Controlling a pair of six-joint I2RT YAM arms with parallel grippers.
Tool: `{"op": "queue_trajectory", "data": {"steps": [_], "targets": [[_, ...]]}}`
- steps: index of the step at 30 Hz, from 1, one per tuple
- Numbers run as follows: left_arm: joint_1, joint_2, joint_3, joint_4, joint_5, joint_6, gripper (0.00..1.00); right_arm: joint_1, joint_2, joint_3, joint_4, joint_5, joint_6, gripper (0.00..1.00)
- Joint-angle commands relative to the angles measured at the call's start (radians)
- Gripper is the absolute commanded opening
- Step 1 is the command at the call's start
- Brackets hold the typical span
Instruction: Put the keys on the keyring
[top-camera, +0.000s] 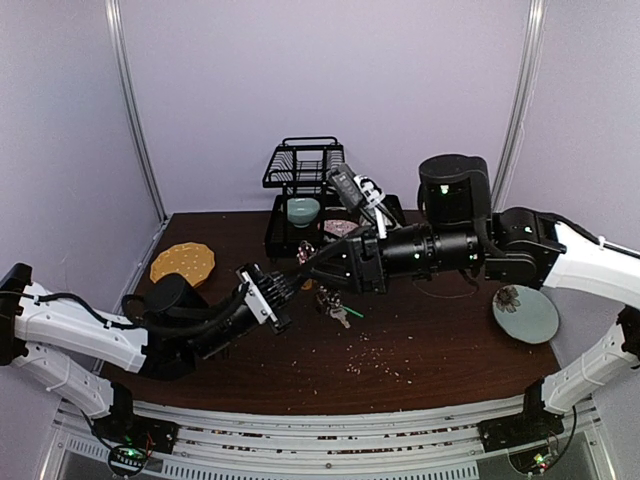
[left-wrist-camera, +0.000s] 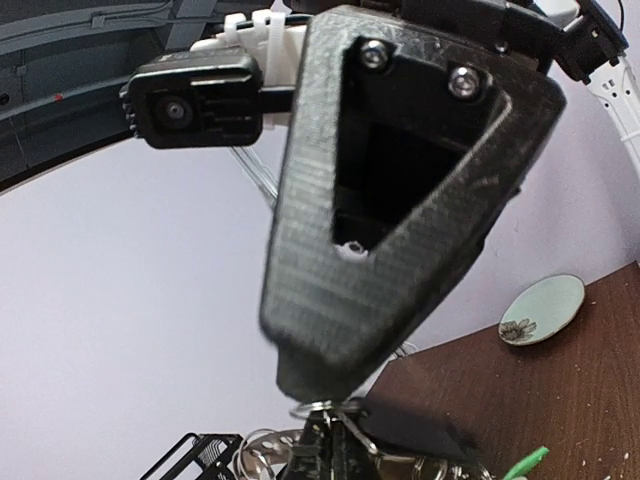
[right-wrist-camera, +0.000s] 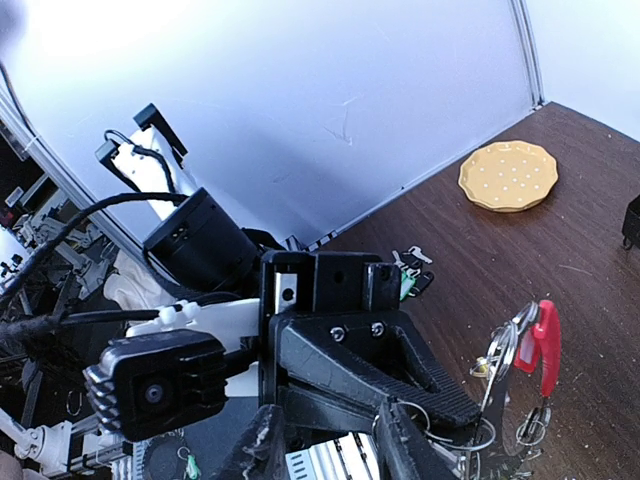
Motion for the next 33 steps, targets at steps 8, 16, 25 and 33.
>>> {"op": "queue_trajectory", "data": {"steps": [8, 16, 25, 33], "targets": [[0.033, -0.03, -0.025, 0.175, 0.081, 0.004, 0.0, 0.0, -0.103, 0.005, 0.065, -0.083, -0.04, 0.39], [0.087, -0.074, -0.065, 0.265, 0.309, -0.309, 0.0, -0.04, -0.143, 0.025, -0.099, 0.001, -0.348, 0.35], [0.087, -0.072, -0.054, 0.303, 0.36, -0.37, 0.0, -0.041, -0.069, 0.028, 0.019, -0.084, -0.604, 0.35], [0.087, -0.086, -0.034, 0.249, 0.382, -0.349, 0.0, -0.04, -0.023, 0.058, 0.04, -0.127, -0.721, 0.32]]}}
